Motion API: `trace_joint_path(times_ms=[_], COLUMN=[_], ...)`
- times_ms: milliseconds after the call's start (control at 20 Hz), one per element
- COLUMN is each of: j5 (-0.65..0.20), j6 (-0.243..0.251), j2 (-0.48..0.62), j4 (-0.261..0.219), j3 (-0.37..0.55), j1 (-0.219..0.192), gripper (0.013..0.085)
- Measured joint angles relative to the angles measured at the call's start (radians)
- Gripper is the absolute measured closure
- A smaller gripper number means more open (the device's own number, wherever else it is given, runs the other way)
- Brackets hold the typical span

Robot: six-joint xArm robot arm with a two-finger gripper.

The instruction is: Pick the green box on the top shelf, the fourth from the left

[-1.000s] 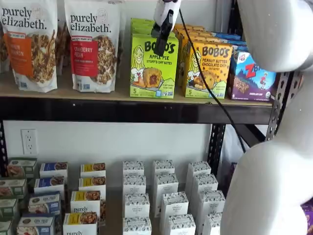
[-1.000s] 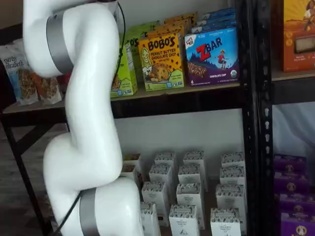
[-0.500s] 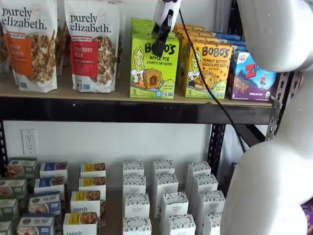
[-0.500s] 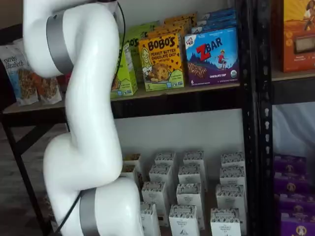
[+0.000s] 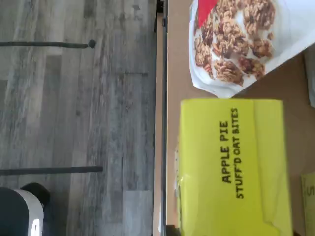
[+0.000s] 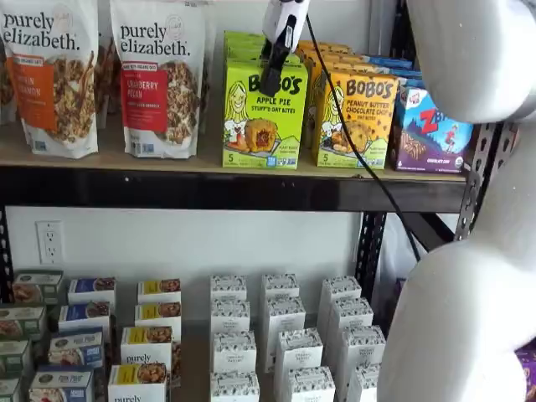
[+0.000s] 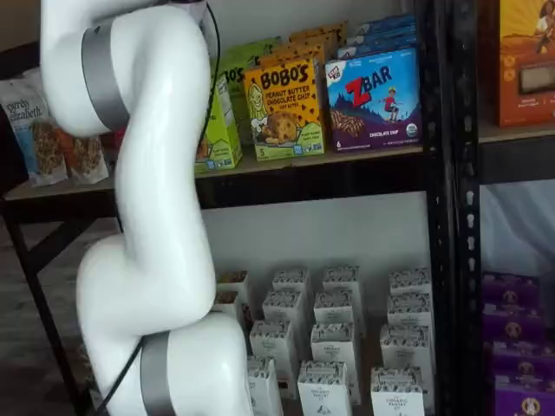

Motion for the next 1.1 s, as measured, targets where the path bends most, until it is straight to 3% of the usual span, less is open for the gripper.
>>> trace_joint_path(times_ms=[550,900,1100], j5=[-0.001,-0.008,-0.010], j6=[0.002,0.002,0.003], j2=[0.002,-0.002,-0.002], j4=[0.000,0.004,0.003], j3=[-0.008,-0.004,-0.003], j1=[0.000,0.000,0.001], gripper=[0.0530,0.0690,0.0690])
